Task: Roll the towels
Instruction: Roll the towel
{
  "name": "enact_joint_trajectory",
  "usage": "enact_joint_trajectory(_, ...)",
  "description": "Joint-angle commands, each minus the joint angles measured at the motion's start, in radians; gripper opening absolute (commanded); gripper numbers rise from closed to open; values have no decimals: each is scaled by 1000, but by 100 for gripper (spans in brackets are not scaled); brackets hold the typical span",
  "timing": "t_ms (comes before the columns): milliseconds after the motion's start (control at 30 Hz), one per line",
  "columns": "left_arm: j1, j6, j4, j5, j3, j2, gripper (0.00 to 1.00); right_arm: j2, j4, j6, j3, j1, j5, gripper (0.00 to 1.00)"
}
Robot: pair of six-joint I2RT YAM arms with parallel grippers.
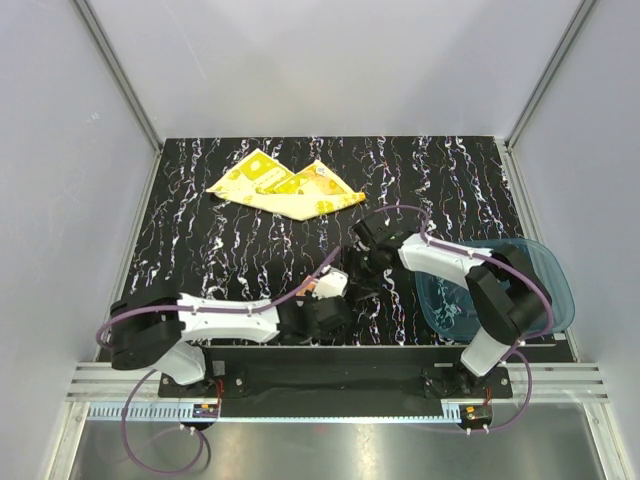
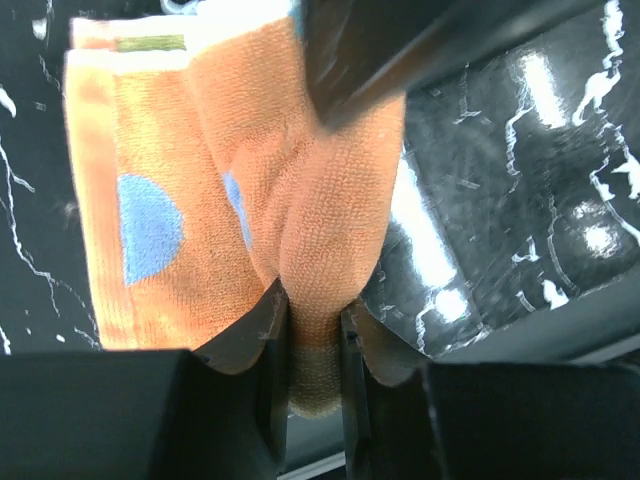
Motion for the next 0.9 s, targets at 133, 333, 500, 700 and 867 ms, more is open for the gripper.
enact_joint_trajectory(133, 101, -18, 141, 223, -115, -141, 7, -79, -123, -51, 108, -72, 84, 77)
enact_joint_trajectory(333, 231, -93, 251, 365, -245, -279, 7, -153, -92, -64, 110, -91, 33, 77)
enact_joint_trajectory(500, 379, -196, 354, 516, -388, -386, 8, -206, 175, -5, -72, -86, -174, 74)
enact_joint_trajectory(700, 512, -296, 453, 651, -507, -405, 9, -156, 383, 31, -157, -20, -235, 73)
enact_joint_trajectory(867, 596, -349, 538, 728, -613, -370, 9, -50, 534, 66, -157, 29, -271, 73)
